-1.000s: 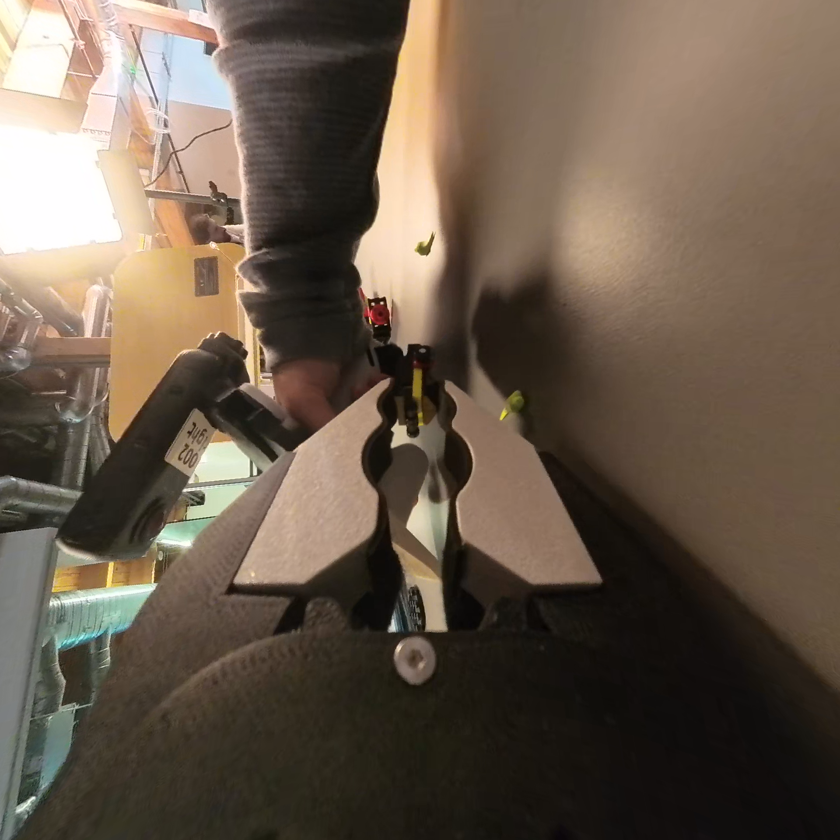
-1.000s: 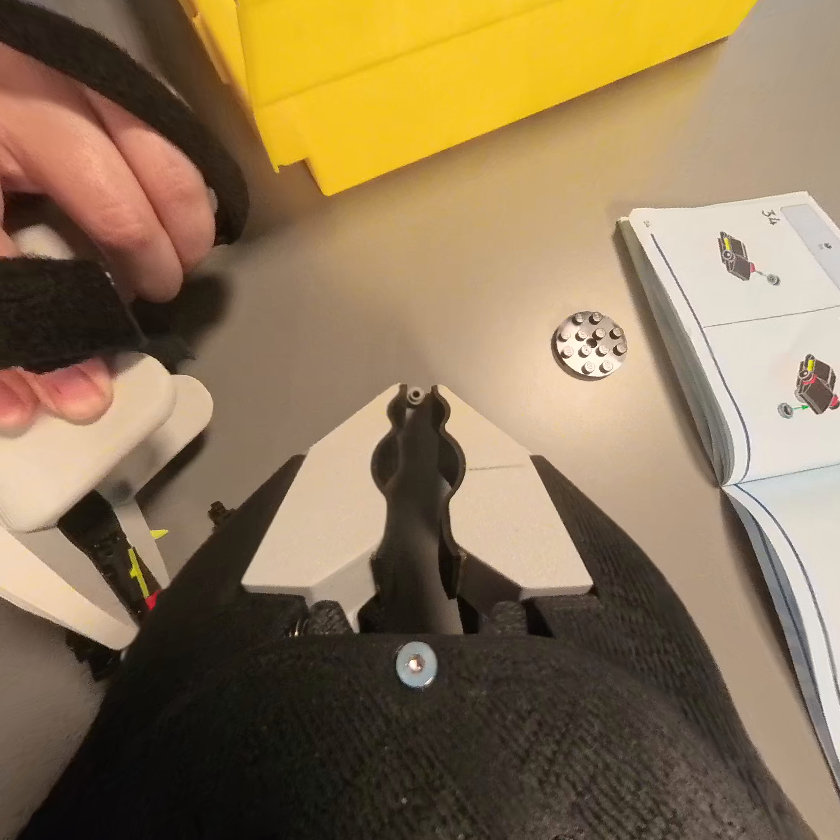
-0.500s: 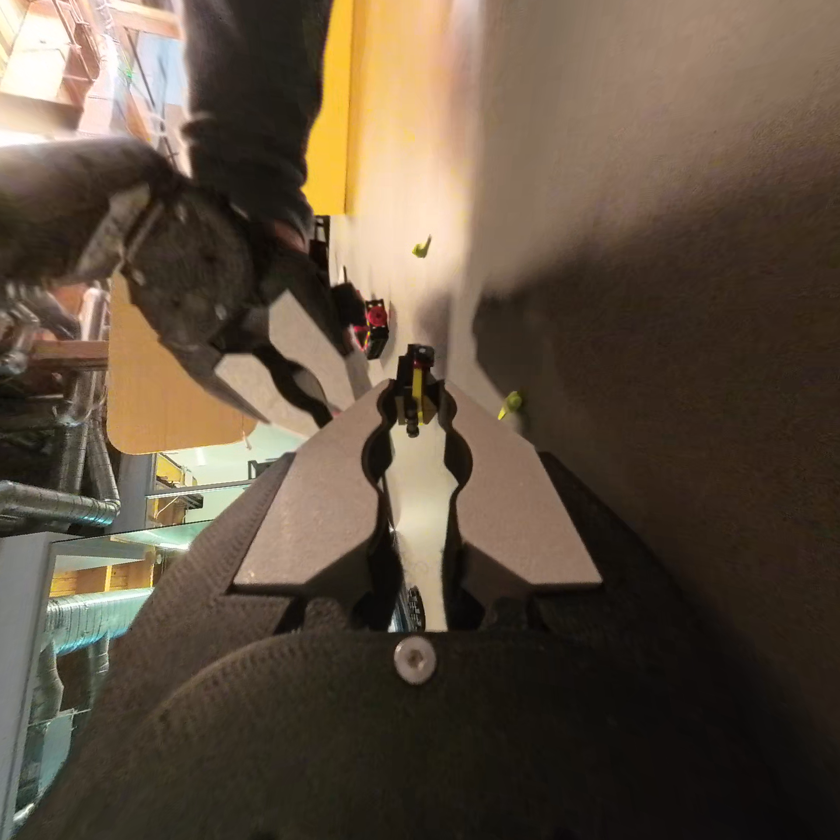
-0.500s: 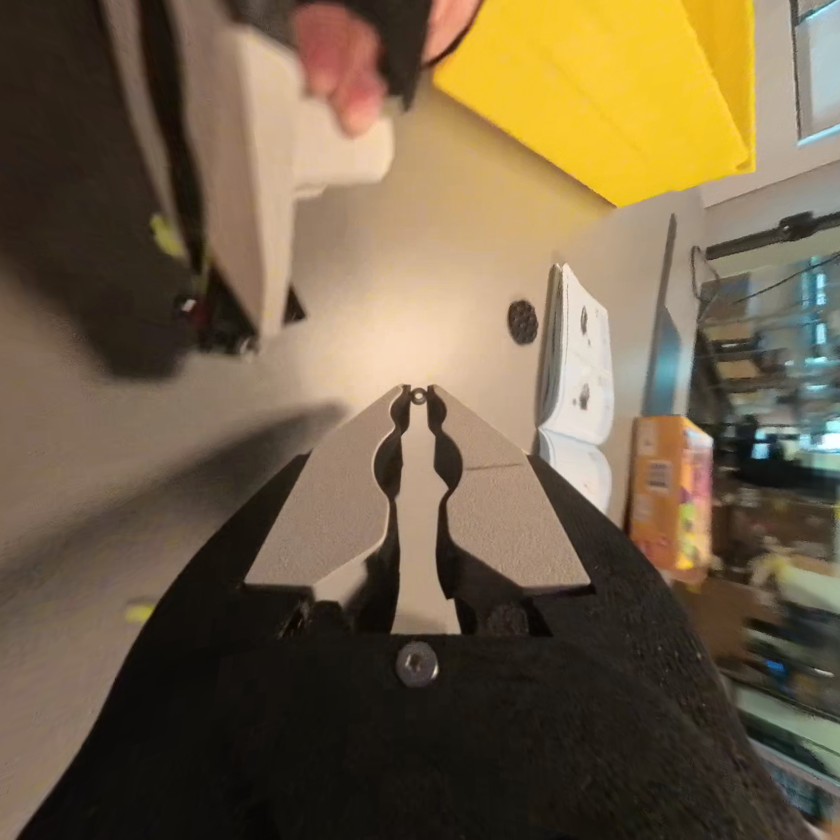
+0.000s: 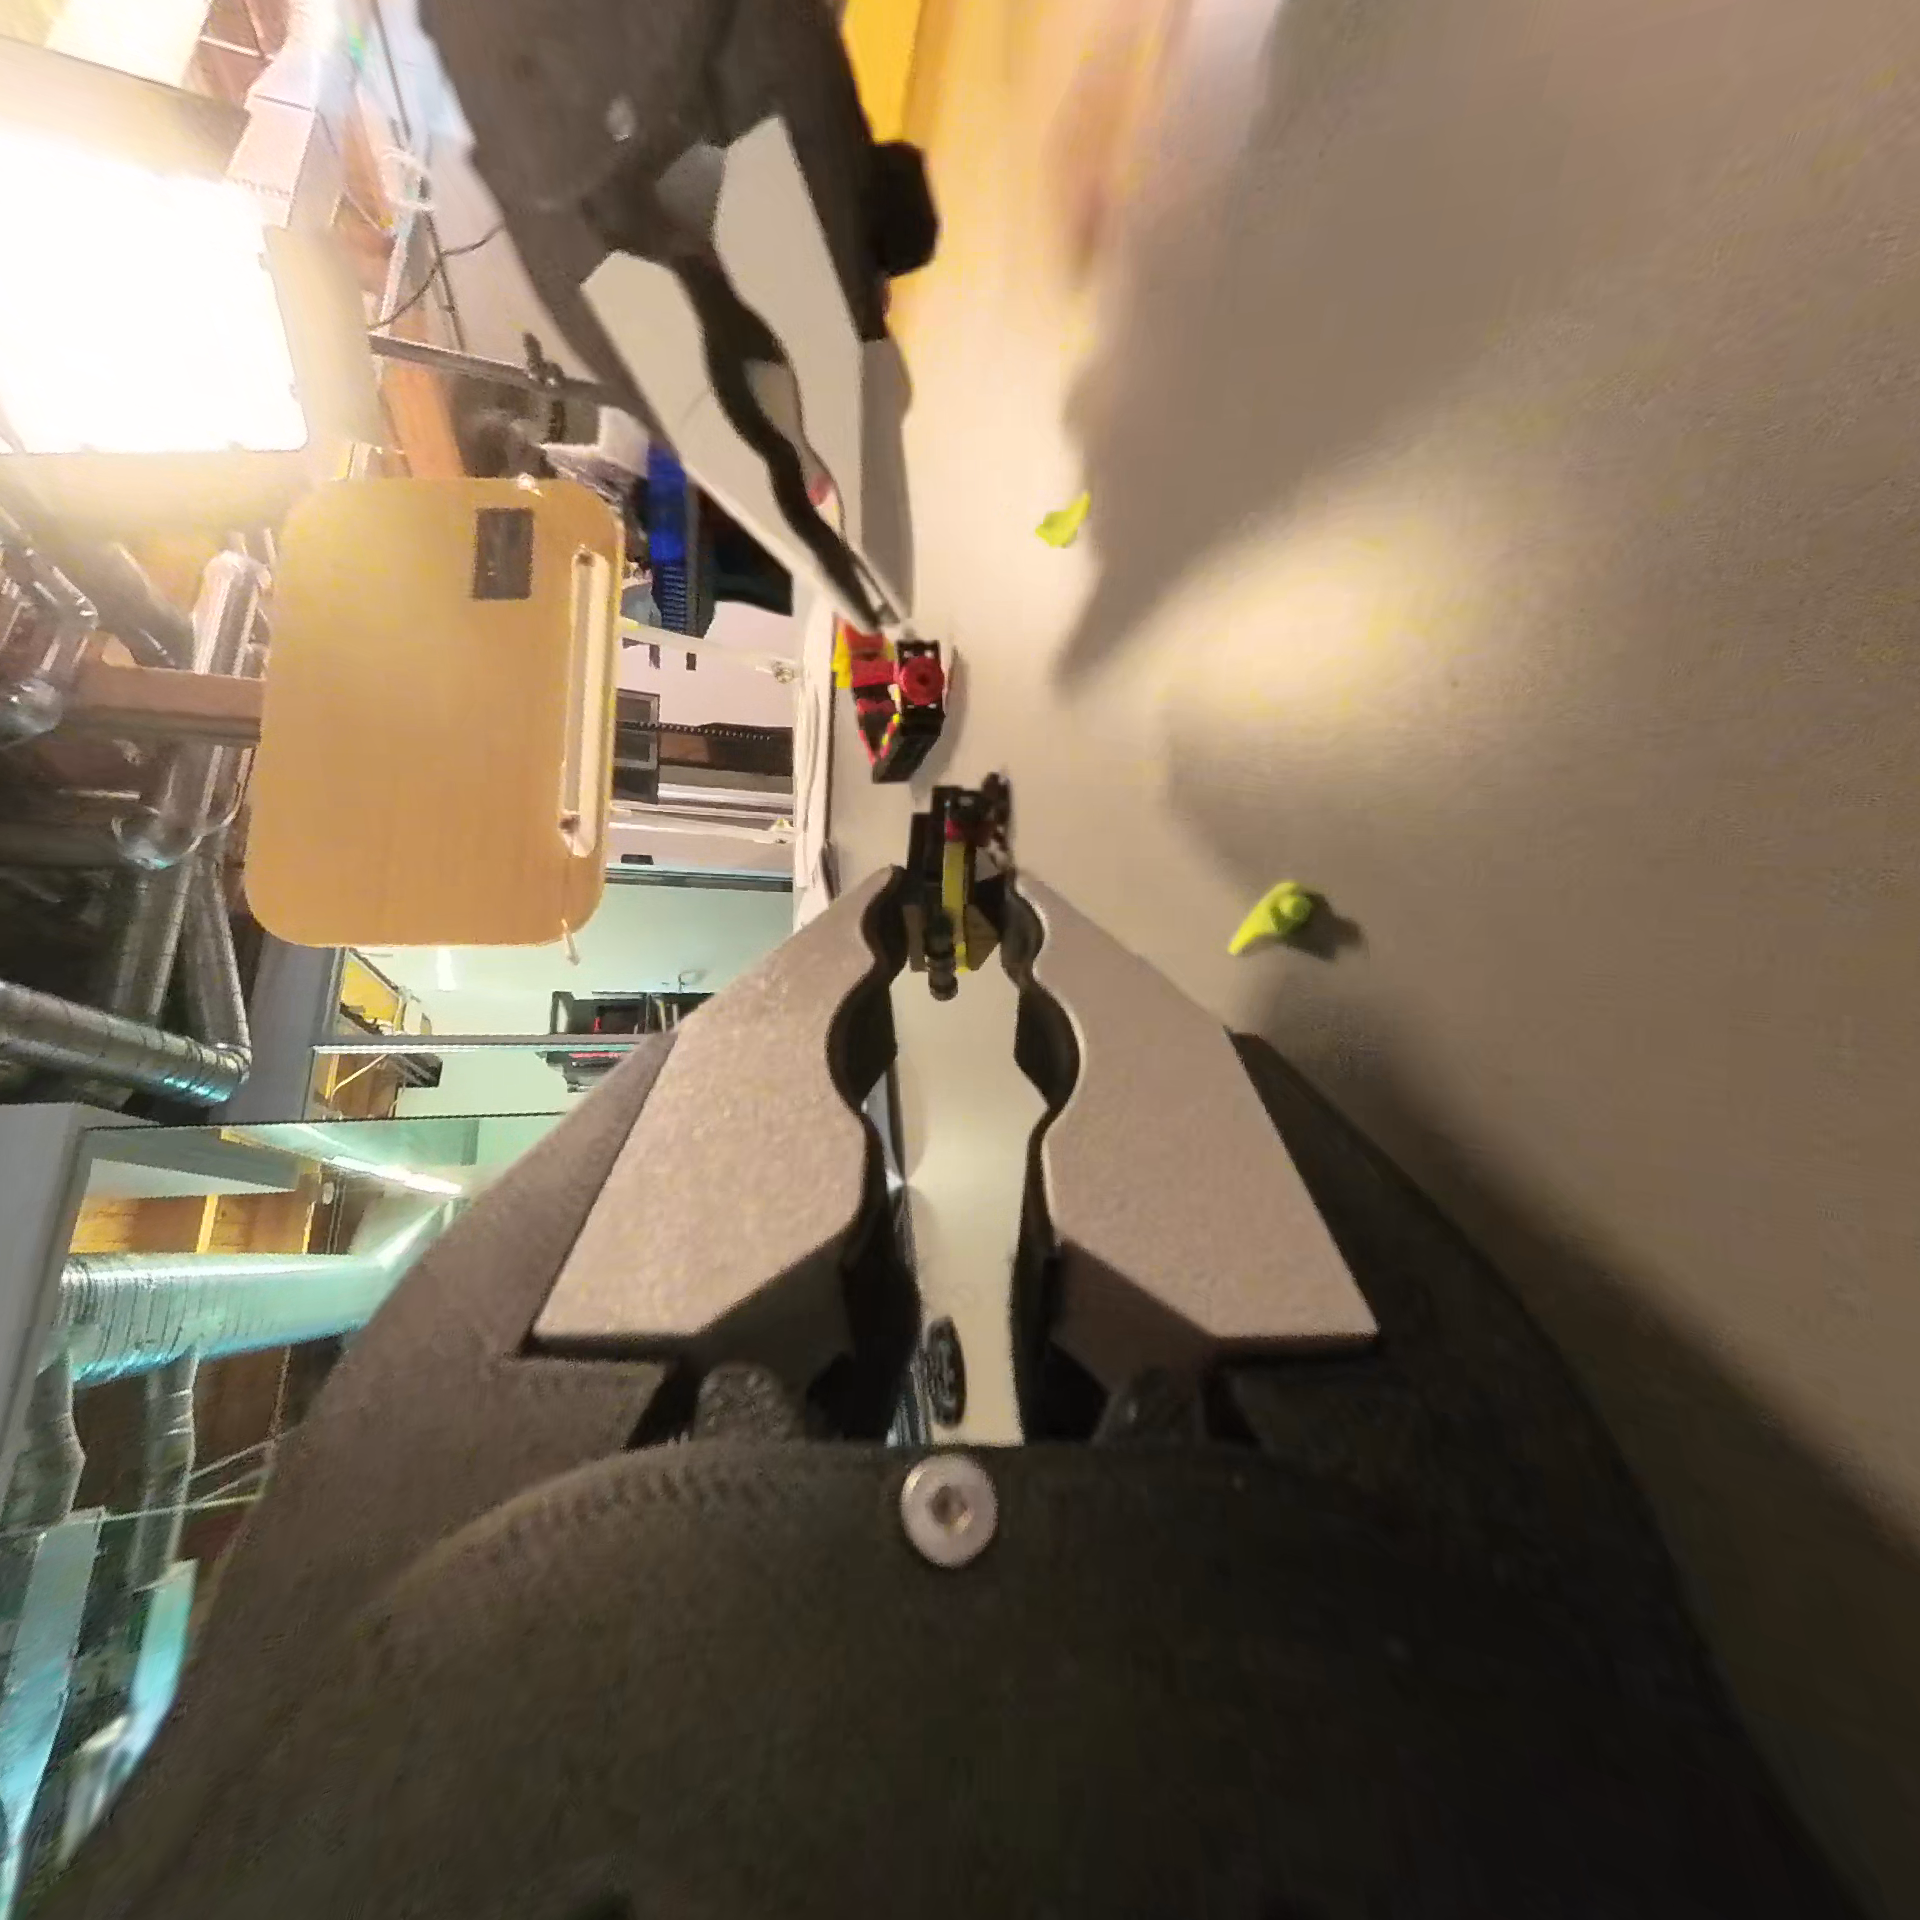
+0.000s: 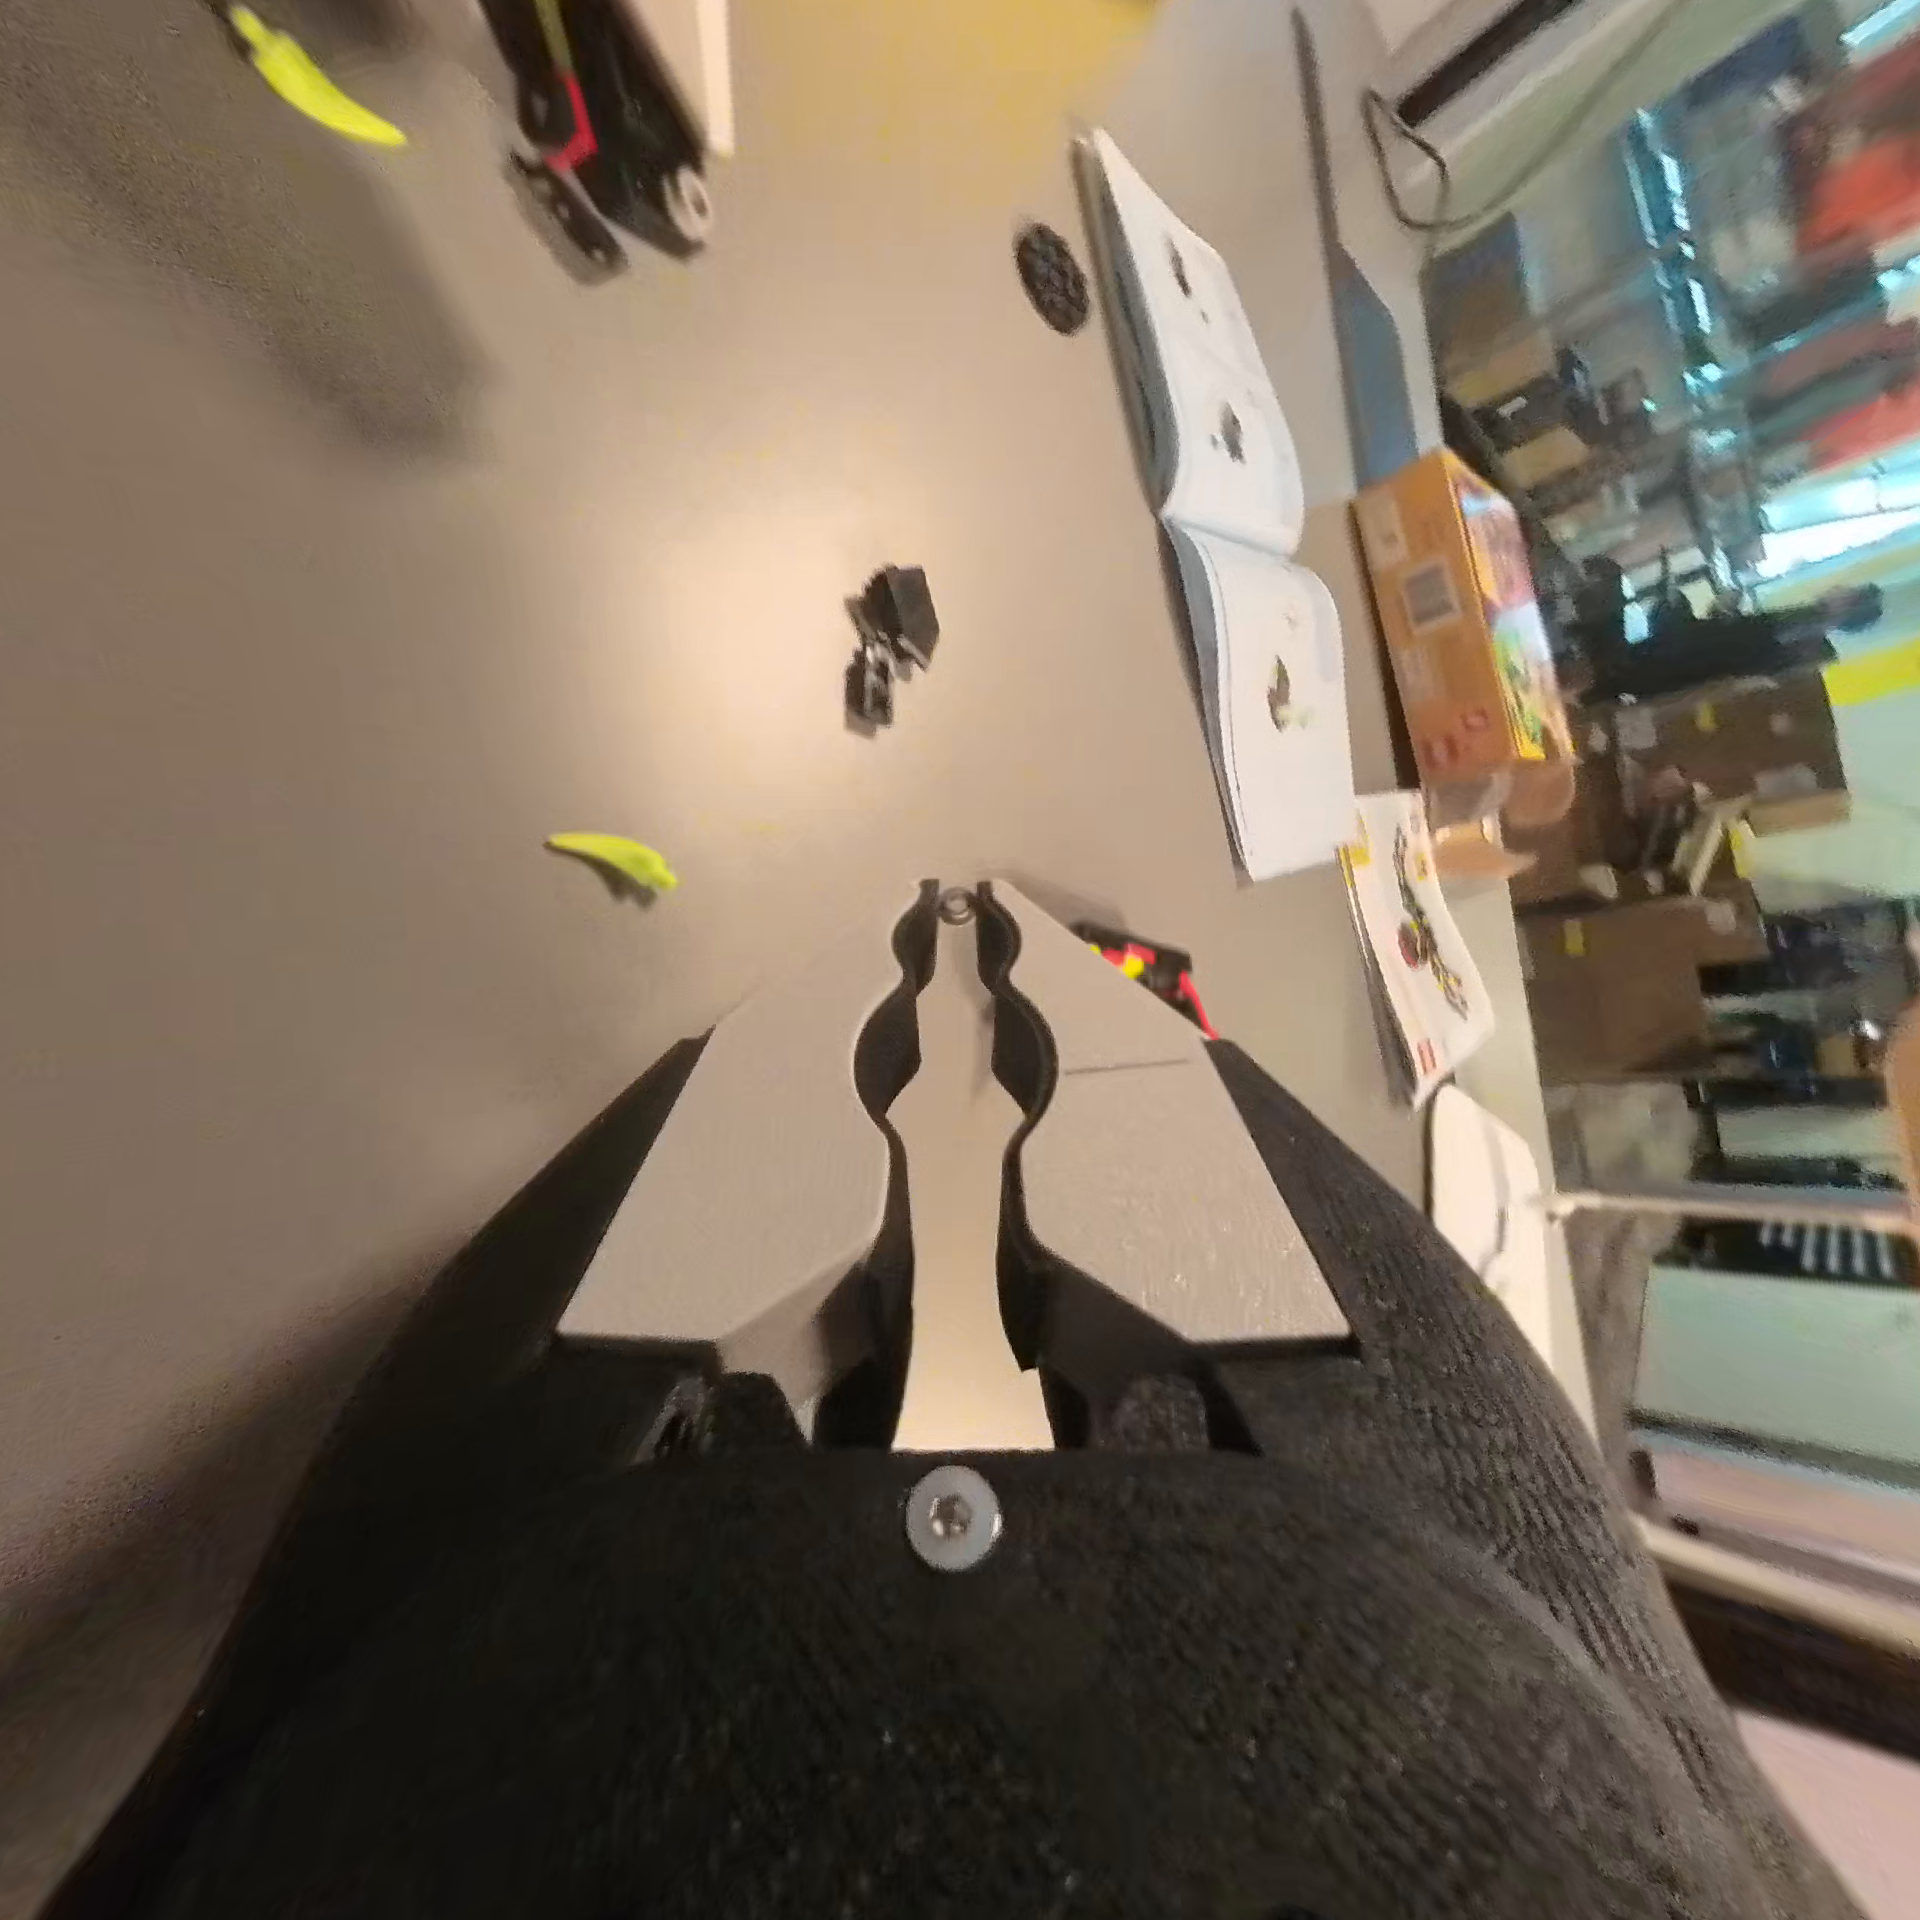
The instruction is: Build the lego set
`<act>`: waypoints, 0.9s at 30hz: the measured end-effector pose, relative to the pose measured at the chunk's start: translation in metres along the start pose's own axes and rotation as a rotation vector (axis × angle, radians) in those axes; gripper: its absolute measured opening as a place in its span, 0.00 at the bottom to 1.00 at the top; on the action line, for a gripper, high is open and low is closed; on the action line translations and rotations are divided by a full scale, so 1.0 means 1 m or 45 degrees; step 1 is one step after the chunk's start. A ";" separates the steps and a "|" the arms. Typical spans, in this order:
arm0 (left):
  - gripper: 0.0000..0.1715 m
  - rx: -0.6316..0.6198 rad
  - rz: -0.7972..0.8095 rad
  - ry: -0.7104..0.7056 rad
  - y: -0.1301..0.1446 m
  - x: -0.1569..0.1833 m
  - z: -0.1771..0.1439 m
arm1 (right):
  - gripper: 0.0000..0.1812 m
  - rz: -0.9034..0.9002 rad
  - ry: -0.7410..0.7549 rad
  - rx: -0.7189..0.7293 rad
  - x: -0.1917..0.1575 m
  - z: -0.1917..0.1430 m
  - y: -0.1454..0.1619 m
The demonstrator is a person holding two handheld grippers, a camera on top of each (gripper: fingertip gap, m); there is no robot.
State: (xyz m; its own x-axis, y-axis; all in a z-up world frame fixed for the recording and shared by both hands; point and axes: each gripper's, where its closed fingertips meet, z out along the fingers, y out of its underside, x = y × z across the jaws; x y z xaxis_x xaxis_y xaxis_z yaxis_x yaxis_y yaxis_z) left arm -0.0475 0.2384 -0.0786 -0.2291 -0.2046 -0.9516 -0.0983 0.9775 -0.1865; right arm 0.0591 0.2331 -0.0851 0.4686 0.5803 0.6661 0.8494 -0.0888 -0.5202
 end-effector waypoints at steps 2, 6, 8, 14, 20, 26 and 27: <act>0.09 0.024 -0.073 -0.016 -0.005 -0.007 0.009 | 0.03 0.054 0.063 0.005 0.004 -0.004 0.012; 0.09 0.030 -0.187 -0.085 -0.014 -0.031 0.043 | 0.03 0.109 0.129 0.034 0.013 -0.013 0.023; 0.09 -0.005 -0.223 -0.150 -0.015 -0.043 0.061 | 0.03 0.132 0.176 0.073 0.020 -0.016 0.026; 0.09 -0.170 -0.149 -0.282 0.002 -0.054 0.089 | 0.03 0.218 0.195 0.202 0.021 -0.016 0.029; 0.09 -0.089 -0.093 -0.145 -0.004 -0.029 0.080 | 0.04 0.469 -0.176 0.278 -0.009 -0.021 0.018; 0.09 -0.001 -0.088 -0.037 -0.026 -0.013 0.079 | 0.04 0.654 -0.382 0.174 -0.023 -0.025 0.031; 0.09 -0.008 -0.060 -0.018 -0.026 -0.009 0.079 | 0.04 0.651 -0.386 0.145 -0.025 -0.023 0.034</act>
State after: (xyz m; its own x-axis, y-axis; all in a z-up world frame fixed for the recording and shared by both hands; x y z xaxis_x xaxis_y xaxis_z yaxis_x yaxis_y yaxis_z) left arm 0.0339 0.2191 -0.0841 -0.2106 -0.2500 -0.9451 -0.1145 0.9664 -0.2301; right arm 0.0819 0.1965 -0.1074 0.7063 0.6933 0.1429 0.4953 -0.3398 -0.7995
